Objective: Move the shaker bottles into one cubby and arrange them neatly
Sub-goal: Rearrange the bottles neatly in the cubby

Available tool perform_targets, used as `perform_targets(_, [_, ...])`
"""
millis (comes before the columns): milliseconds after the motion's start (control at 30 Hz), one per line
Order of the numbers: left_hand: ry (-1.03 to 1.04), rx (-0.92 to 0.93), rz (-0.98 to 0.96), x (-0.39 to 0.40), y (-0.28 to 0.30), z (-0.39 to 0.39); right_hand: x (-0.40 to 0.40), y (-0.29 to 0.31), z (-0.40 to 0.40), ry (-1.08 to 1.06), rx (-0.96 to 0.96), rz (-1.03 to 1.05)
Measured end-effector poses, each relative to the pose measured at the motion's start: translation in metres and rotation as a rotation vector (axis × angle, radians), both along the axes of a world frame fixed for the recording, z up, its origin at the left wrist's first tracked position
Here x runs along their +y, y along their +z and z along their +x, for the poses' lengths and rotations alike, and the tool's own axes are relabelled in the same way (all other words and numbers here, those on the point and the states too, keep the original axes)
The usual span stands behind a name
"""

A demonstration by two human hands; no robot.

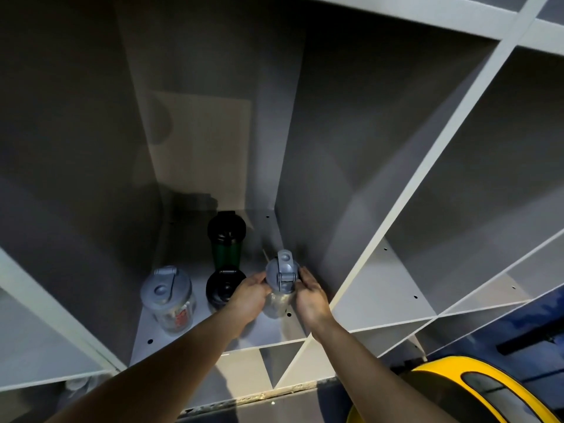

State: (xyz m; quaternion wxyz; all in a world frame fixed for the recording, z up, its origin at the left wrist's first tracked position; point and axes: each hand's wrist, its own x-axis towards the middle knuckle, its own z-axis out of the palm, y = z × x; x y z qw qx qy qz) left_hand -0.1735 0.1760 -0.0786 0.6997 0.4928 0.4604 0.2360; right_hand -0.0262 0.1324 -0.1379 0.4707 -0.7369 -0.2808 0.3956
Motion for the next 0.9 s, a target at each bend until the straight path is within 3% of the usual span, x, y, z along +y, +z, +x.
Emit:
perform_targets(133, [0.003, -0.004, -0.021, 0.000, 0.000, 0.000, -0.002, 0.013, -0.004, 0.017, -0.034, -0.002])
perform_targets(300, [-0.013, 0.031, -0.001, -0.001, 0.002, -0.001, 0.009, -0.041, 0.020, 0.036, -0.023, -0.015])
perform_targets(467, [0.116, 0.126, 0.007, 0.008, 0.015, -0.011, -0.007, 0.063, -0.016, 0.074, -0.187, -0.029])
perform_targets(700, [0.224, 0.139, 0.095, 0.048, 0.032, -0.041, 0.030, 0.100, -0.038, 0.158, -0.251, 0.044])
perform_targets(900, [0.341, 0.157, 0.106, 0.074, 0.057, -0.069, 0.071, 0.116, -0.063, 0.279, -0.209, -0.037])
